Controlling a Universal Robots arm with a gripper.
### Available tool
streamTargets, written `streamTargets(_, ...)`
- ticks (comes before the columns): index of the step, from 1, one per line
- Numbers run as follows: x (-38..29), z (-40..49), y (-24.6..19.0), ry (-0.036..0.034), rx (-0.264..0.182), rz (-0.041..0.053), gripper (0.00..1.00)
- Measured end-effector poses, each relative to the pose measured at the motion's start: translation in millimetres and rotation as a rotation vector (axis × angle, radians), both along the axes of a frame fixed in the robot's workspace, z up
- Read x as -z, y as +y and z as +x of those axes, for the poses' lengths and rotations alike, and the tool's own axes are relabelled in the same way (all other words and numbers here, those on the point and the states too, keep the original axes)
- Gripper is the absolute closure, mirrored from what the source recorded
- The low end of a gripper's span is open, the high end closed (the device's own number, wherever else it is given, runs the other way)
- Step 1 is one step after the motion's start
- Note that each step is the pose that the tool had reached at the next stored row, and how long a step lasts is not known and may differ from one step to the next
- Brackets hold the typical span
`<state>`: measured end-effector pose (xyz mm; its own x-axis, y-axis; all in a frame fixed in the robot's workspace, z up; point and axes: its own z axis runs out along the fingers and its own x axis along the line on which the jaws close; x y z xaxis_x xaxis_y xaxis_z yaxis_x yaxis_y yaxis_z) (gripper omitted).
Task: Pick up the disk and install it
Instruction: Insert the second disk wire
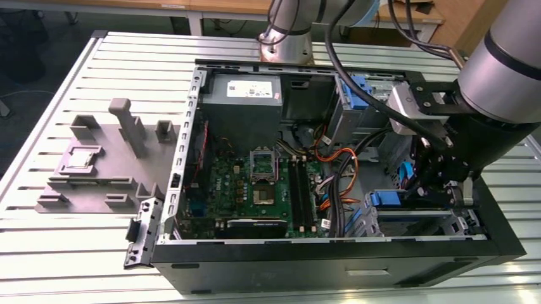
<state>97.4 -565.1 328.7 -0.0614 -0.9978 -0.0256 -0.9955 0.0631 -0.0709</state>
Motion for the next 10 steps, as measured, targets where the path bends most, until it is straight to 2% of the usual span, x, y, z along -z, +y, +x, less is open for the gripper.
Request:
streamTargets(8,0.6,0.0,-0.1,0.0,0.0,0.0006,0.84)
streamTargets(10,-1.1,0.0,-0.1,-0.0002,0.0,0.0022,0.84)
